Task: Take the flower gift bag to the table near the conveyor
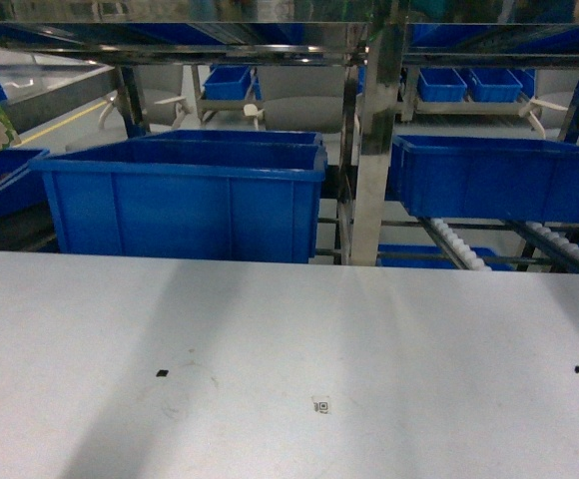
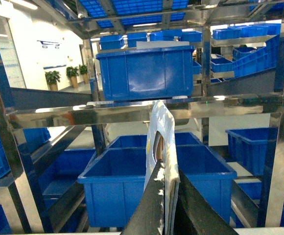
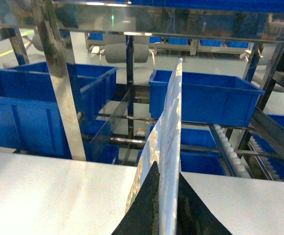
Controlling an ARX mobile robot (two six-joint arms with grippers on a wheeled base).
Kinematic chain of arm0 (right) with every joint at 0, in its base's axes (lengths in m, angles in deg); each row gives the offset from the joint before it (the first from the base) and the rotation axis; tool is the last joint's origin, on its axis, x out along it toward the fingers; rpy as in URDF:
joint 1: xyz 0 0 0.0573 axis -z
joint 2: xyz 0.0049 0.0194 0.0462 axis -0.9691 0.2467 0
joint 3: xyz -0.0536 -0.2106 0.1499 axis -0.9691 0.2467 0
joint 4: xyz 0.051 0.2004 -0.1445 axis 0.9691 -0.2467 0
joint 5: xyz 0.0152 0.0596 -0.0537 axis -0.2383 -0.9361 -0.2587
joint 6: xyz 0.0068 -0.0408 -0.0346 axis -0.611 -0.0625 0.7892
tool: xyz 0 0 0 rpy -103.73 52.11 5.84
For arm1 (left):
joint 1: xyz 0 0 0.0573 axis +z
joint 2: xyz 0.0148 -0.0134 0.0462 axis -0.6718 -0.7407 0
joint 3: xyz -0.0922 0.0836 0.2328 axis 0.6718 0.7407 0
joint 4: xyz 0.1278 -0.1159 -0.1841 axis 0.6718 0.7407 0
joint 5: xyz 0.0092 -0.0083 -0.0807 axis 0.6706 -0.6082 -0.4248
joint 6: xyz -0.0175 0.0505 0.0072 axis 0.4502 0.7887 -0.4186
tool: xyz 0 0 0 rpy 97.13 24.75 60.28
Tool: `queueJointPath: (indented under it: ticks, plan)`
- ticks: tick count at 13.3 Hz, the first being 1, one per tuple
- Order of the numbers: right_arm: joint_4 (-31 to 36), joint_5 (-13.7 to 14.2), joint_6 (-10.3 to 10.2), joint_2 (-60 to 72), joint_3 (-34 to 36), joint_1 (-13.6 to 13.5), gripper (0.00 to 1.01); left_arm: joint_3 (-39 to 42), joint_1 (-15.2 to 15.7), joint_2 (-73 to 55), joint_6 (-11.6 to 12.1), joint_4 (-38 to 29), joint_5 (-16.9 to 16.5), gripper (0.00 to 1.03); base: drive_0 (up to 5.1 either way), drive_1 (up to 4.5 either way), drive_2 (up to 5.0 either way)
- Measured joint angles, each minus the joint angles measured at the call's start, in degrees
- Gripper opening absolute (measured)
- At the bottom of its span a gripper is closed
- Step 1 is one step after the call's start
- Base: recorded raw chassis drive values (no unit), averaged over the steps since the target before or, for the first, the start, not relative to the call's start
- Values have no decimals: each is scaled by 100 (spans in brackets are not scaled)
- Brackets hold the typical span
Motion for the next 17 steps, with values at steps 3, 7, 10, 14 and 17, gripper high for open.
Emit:
queueJointPath:
  ticks: [3, 7, 10, 14, 17]
  plan:
    - [601, -496, 378, 1624, -415, 365, 3, 0, 0, -2, 0, 0, 0, 2, 0, 0, 0]
    - [929, -975, 634, 3163, -911, 505, 3, 0, 0, -2, 0, 2, 0, 2, 0, 0, 0]
    - [997, -1198, 778, 3958, -1200, 584, 3, 0, 0, -2, 0, -4, 0, 2, 0, 0, 0]
    - [1550, -1344, 1023, 4481, -1086, 686, 3, 0, 0, -2, 0, 2, 0, 2, 0, 0, 0]
    - [1808, -1355, 1088, 4444, -752, 691, 14, 0, 0, -2, 0, 0, 0, 2, 0, 0, 0]
